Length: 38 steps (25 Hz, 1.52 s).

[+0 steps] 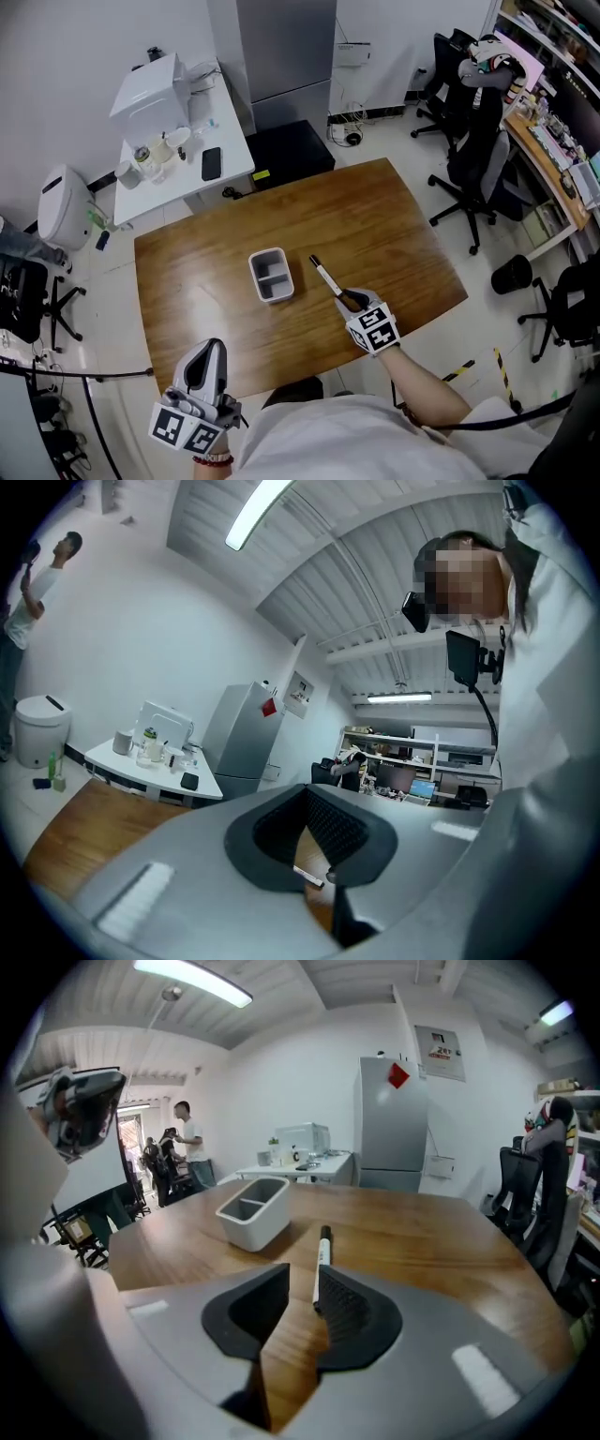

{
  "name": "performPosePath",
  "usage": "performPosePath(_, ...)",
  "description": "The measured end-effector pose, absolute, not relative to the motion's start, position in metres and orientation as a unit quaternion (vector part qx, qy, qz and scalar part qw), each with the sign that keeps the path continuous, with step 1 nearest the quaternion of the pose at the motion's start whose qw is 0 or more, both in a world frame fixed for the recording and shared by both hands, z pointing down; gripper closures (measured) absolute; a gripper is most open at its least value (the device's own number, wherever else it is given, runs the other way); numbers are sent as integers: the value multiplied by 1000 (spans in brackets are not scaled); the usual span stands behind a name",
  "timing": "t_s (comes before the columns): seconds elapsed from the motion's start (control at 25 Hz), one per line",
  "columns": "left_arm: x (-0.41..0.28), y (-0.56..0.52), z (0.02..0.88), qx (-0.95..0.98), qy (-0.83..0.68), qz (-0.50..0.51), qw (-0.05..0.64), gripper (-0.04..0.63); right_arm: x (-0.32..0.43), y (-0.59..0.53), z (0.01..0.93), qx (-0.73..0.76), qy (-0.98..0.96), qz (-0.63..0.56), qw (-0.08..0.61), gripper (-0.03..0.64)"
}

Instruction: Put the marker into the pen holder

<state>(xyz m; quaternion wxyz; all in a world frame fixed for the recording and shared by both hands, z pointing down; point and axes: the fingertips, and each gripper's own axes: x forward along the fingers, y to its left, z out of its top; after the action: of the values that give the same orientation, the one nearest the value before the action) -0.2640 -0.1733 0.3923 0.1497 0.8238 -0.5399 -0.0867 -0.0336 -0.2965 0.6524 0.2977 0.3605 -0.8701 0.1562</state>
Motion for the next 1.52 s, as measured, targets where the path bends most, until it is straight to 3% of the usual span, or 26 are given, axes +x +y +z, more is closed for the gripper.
performPosePath(0.48, -294, -197, 414, 840, -519, -47, 151, 595, -48, -325, 716, 366, -832, 192, 369, 478)
performPosePath(0.92, -286, -219, 418, 857, -489, -43, 154, 595, -56, -320, 712, 344, -841, 190, 373, 543)
performPosePath(1.16, -288, -220, 423, 856, -490, -48, 161, 595, -53, -325, 710, 370, -829, 231, 349, 548)
performPosePath(1.52, -292, -218, 424, 849, -500, -60, 159, 595, -81, -334, 635, 345, -876, 175, 288, 548)
